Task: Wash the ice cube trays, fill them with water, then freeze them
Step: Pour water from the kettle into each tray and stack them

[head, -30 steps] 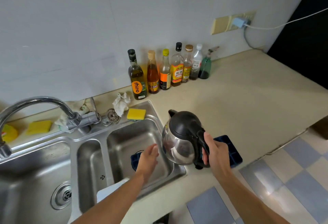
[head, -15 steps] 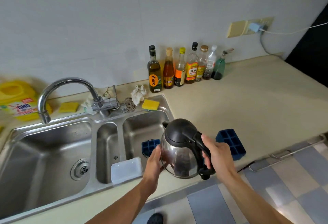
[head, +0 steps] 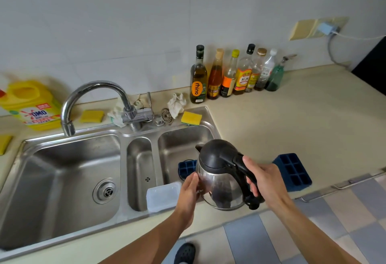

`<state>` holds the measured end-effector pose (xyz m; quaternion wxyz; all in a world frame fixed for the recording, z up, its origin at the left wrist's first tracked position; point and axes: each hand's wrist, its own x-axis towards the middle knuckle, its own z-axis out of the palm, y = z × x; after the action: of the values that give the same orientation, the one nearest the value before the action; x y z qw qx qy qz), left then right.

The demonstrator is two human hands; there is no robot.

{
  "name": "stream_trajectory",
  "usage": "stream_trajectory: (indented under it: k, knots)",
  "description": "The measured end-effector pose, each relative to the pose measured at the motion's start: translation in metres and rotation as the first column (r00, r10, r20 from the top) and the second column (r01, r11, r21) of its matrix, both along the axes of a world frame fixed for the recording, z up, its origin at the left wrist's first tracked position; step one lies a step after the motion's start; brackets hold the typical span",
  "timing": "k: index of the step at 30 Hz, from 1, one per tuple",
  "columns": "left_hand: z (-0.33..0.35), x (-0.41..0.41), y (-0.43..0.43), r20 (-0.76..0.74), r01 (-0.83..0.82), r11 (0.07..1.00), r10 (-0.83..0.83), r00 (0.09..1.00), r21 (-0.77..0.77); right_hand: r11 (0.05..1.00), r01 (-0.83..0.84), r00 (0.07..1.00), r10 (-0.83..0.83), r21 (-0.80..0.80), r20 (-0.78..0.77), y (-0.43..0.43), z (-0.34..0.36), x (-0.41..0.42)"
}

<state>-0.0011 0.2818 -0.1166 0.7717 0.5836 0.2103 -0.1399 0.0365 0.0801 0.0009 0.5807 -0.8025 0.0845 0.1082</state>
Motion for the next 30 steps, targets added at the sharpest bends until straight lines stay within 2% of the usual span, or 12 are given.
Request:
stream_trajectory:
  k: [30]
  knots:
    - [0.003,0.005,0.017,-0.121,-0.079,0.986,0.061,0.991,-0.148,0.982,-0.056,0.998,0.05,-0.179,-0.043,0.031,0.008,0.024]
